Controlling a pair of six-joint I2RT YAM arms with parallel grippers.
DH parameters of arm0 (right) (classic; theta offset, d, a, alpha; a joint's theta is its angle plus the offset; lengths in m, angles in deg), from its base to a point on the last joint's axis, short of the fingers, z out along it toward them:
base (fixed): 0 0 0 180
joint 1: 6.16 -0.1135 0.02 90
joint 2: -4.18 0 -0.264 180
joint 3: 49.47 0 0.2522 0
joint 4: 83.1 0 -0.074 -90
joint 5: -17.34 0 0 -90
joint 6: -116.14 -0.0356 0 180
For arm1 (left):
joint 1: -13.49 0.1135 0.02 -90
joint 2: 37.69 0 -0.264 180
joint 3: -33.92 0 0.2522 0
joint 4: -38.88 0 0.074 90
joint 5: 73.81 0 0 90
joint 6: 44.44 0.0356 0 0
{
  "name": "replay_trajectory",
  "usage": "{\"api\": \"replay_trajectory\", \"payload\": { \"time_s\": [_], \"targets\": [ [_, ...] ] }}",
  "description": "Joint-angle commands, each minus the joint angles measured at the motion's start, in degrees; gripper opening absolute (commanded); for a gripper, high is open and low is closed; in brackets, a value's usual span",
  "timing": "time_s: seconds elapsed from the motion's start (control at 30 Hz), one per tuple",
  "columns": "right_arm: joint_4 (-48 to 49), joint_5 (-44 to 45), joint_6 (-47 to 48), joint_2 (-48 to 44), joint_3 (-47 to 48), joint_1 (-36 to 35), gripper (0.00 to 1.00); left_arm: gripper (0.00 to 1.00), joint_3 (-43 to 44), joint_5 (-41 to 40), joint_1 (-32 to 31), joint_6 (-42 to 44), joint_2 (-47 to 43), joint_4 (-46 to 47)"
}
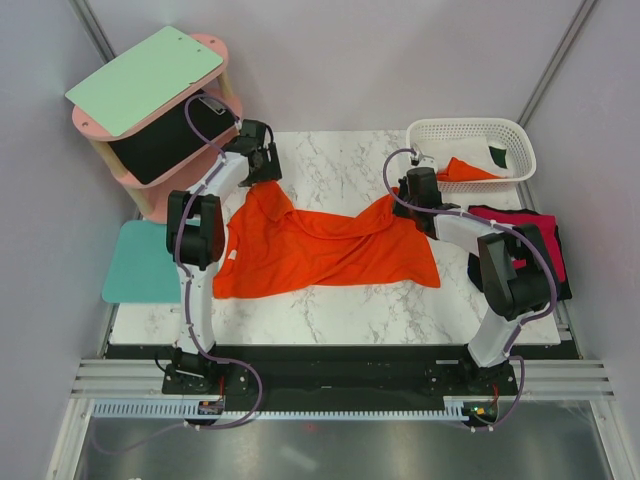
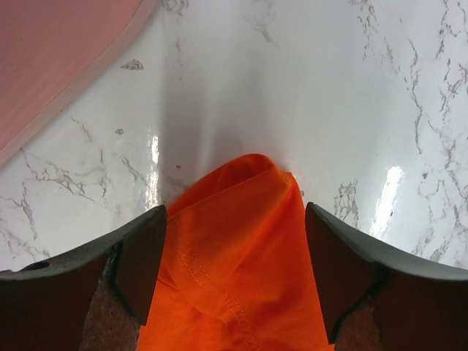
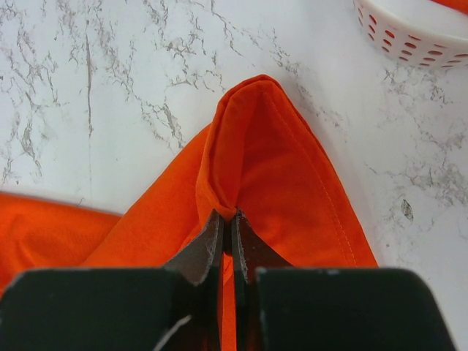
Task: Fold and stack the t-shirts
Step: Flatten out the tshirt
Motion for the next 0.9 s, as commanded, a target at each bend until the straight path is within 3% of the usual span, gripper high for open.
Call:
{"api": "replay_trajectory", "payload": {
  "time_s": [0.0, 0.07, 0.17, 0.2, 0.5, 0.87],
  "targets": [
    [2.2, -0.3, -0.8, 0.2, -0.2, 0.3, 0.04, 0.82, 0.2, -1.6, 0.1, 2.0, -0.7, 1.0],
    [2.3, -0.4, -0.8, 0.3, -0.4, 0.3, 0.04, 0.75, 0.3, -0.9, 0.1, 2.2, -0.4, 0.9],
    [2.2, -0.2, -0.9, 0.1, -0.5, 0.3, 0.04, 0.35, 0.3, 0.4, 0.1, 2.3, 0.3, 0.8],
    [2.2, -0.1, -1.0, 0.0, -0.6, 0.3, 0.04, 0.02, 0.1, 0.5, 0.1, 2.0, 0.1, 0.9],
    [2.2, 0.5, -0.5, -3.2, -1.3, 0.4, 0.04, 0.02, -5.2, -1.6, 0.0, 1.0, -6.8, 1.3],
    [0.1, -2.5, 1.9, -15.7, -2.5, 0.3, 0.0, 0.02, -19.2, 3.0, -0.1, -1.4, -30.3, 4.2]
  ]
}}
